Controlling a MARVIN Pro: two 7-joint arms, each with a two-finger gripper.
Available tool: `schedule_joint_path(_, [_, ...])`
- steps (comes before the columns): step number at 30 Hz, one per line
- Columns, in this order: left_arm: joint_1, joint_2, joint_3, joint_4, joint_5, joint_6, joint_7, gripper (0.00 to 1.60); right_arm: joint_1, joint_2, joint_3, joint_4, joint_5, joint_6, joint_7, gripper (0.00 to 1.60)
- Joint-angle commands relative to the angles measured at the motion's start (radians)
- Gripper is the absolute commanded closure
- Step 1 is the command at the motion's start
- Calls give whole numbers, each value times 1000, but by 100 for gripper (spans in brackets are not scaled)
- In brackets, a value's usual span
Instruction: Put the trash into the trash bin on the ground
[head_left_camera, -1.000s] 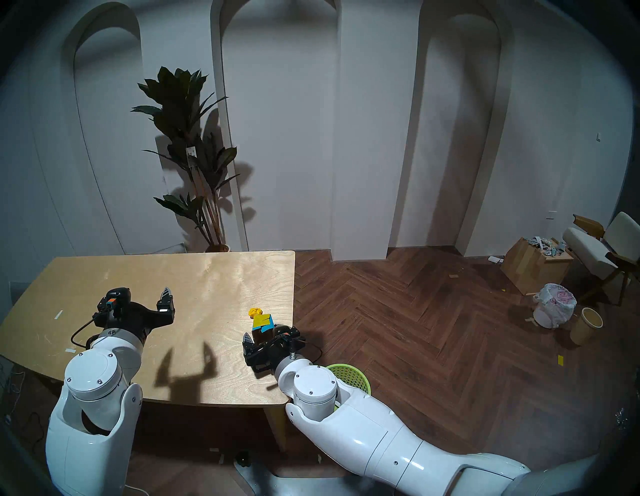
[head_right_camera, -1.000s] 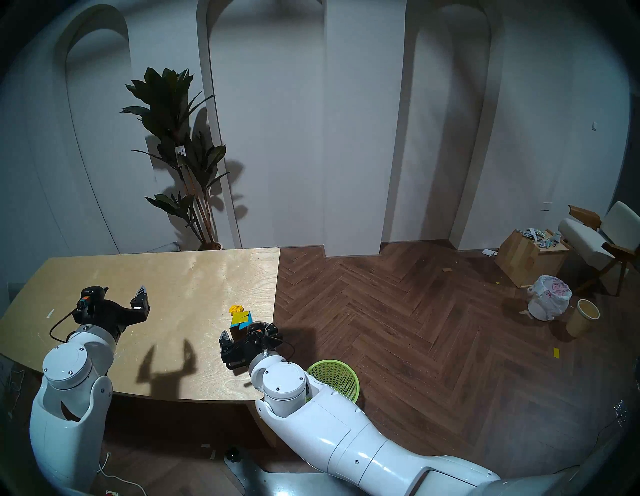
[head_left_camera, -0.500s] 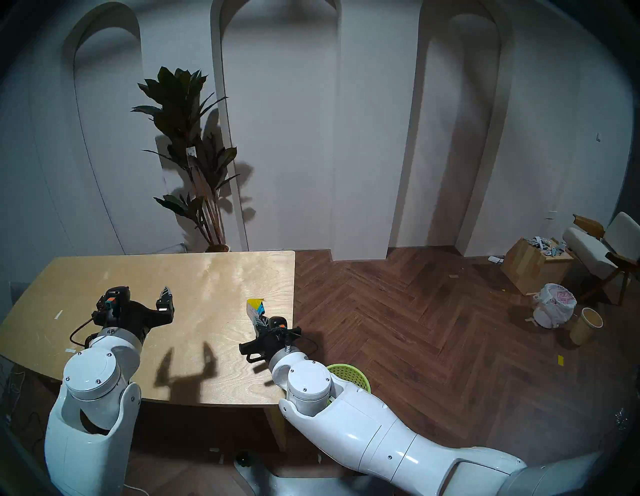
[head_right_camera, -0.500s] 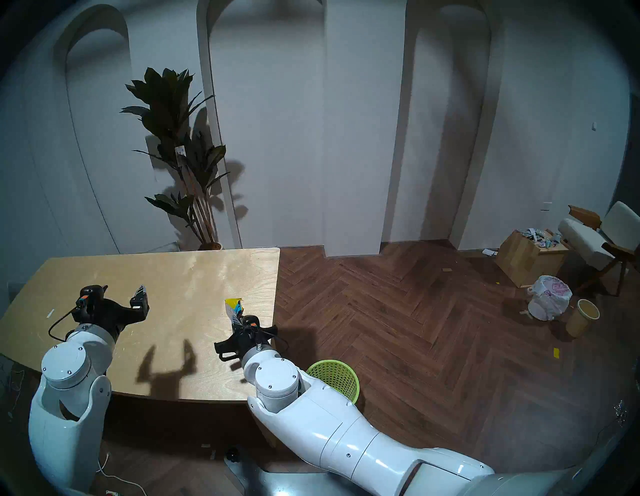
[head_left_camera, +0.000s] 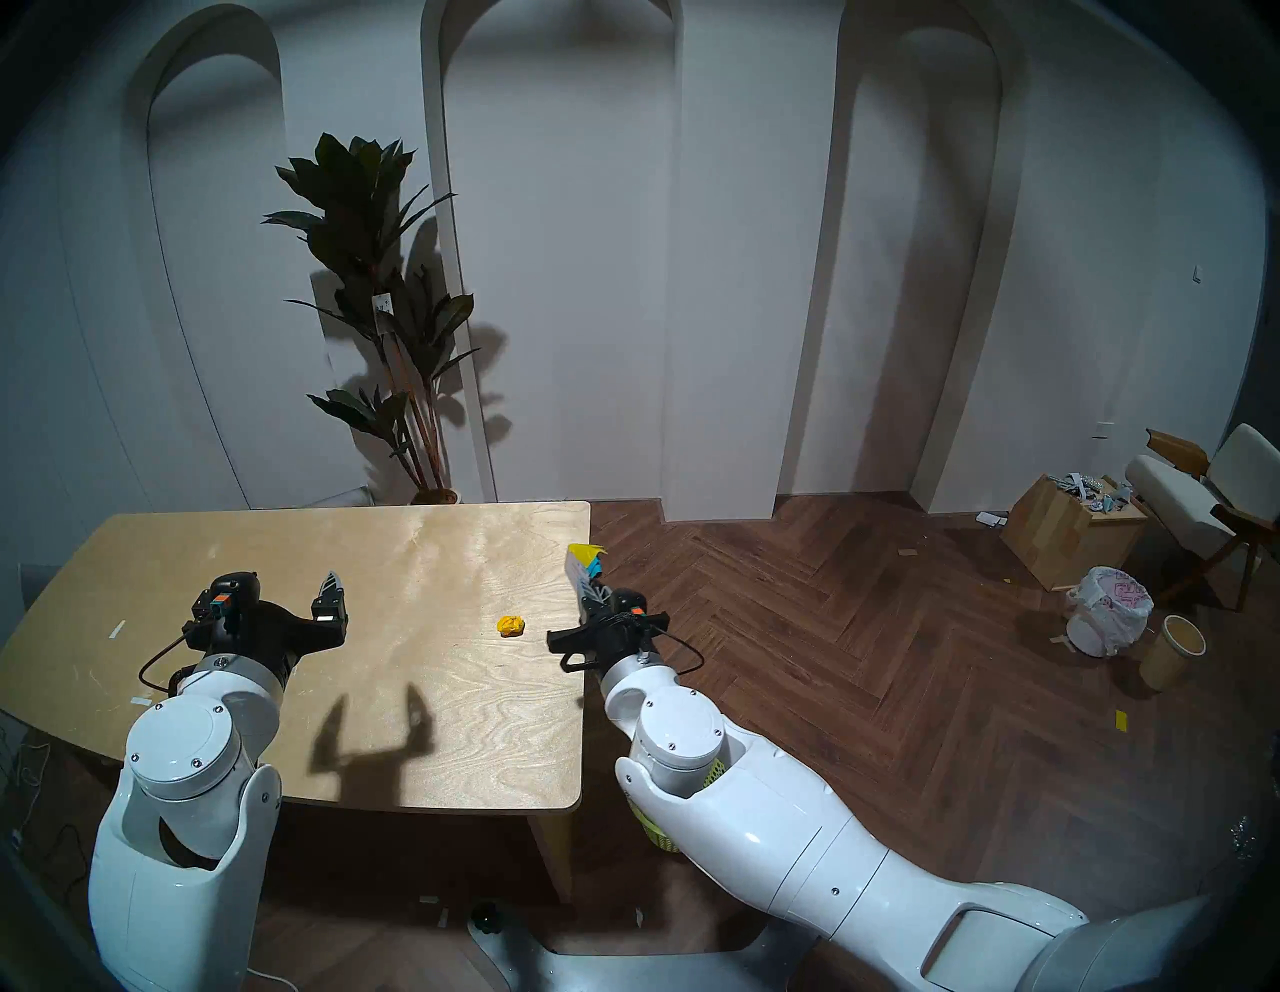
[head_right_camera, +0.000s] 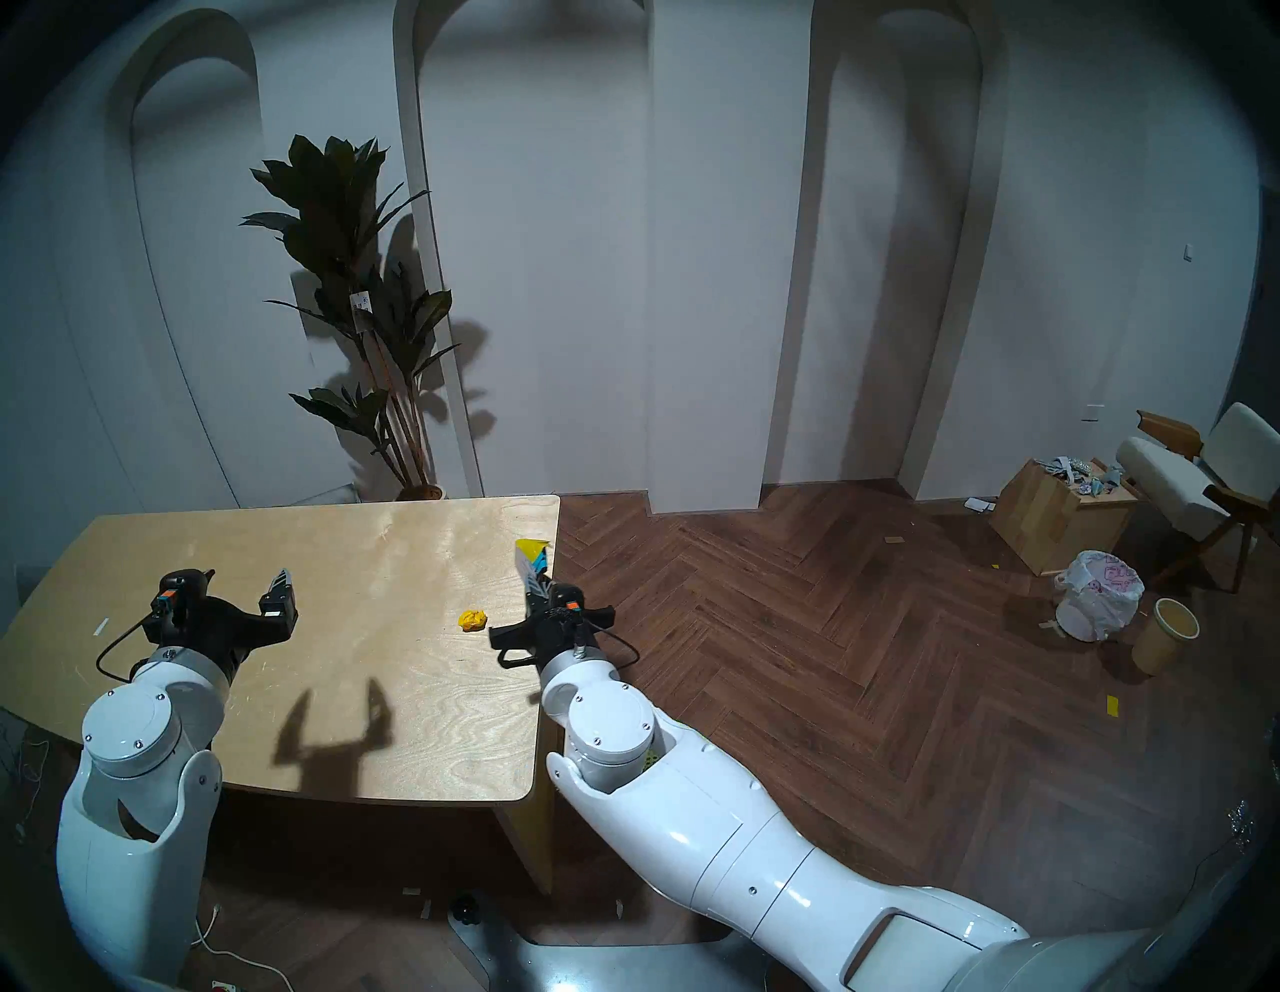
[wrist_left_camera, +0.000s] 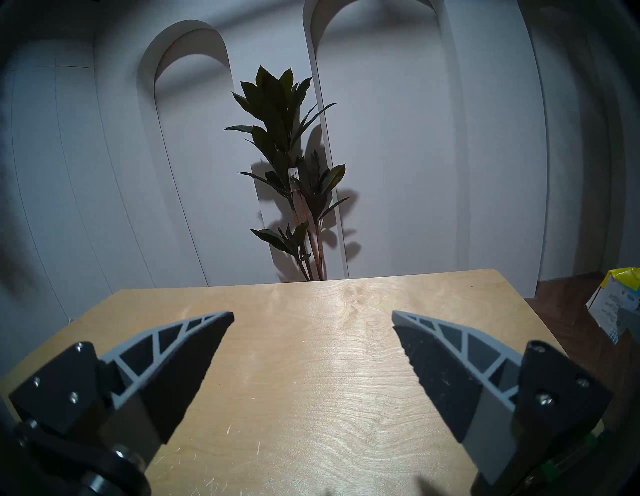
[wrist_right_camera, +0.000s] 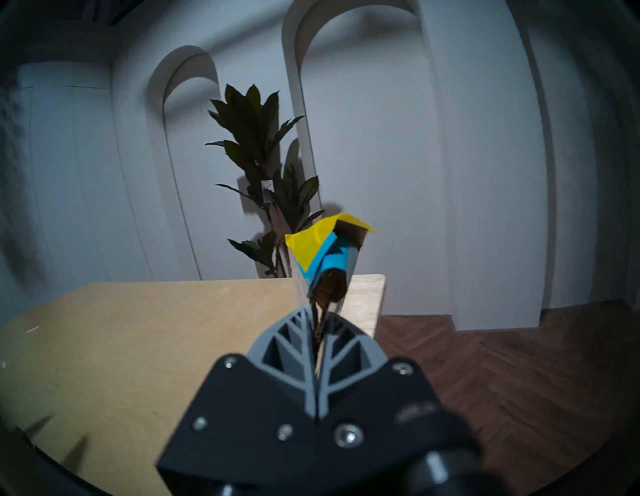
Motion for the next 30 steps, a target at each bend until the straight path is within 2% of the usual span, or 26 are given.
schedule_joint_path(1, [-5,-1,-6,-22,2,-8,3,0,45,-2,43,81,13,-38,5,160])
schedule_joint_path(15, [-5,-1,-6,-22,3,-8,3,0,141,-72,49,374,2,-119,17,160])
schedule_joint_path(25, [-5,-1,-6,-22,3,-8,3,0,186,-123,54,539,-4,-165,27,160])
schedule_joint_path(30, [-5,-1,-6,-22,3,-8,3,0,200,-139,58,591,-7,-184,29,160])
